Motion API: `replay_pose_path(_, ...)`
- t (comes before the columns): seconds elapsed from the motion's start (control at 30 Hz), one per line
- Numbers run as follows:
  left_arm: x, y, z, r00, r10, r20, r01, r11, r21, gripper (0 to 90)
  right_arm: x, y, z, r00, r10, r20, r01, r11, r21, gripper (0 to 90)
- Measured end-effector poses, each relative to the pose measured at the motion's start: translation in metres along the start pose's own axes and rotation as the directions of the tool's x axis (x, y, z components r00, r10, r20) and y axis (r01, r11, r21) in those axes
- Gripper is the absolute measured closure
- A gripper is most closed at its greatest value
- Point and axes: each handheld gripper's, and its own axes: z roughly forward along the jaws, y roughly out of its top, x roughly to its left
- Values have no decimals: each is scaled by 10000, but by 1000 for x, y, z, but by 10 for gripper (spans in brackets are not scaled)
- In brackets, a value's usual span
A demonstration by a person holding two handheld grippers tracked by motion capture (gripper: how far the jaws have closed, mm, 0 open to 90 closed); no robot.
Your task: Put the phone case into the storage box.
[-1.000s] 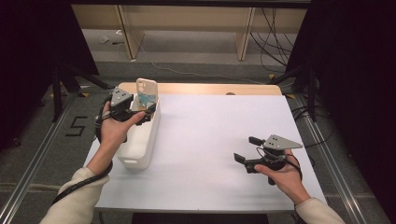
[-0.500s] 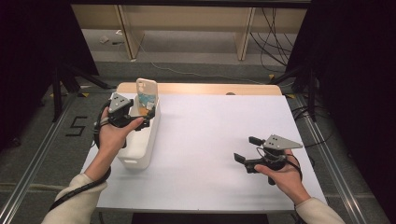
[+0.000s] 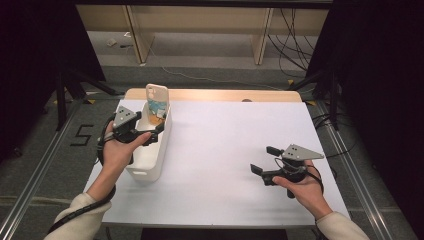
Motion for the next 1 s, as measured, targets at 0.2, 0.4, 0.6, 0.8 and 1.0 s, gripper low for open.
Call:
replay_pose_path(0.2, -3, -6, -5, 9996, 48, 280, -45, 9999, -107, 75, 0, 0, 0, 10000, -8, 0, 8, 10000, 1, 103)
replay_pose_path(0.4, -8, -13, -11, 9989, -11, 474, 17, 9999, -118, 73, 0, 0, 0, 10000, 3, 4, -3, 10000, -19, 103)
replay_pose_path(0.6, -12, -20, -15, 9981, 19, 621, -8, 9998, -173, 70, 0, 0, 0, 10000, 4, 7, -4, 10000, -26, 103)
replay_pose_path(0.8, -14, -25, -18, 9974, 61, 712, -45, 9997, -223, 67, 0, 0, 0, 10000, -11, -2, 11, 10000, -18, 103)
replay_pose_path(1.0, -17, -29, -21, 9965, 110, 830, -91, 9997, -223, 62, 0, 0, 0, 10000, -10, -4, 10, 10000, -15, 103)
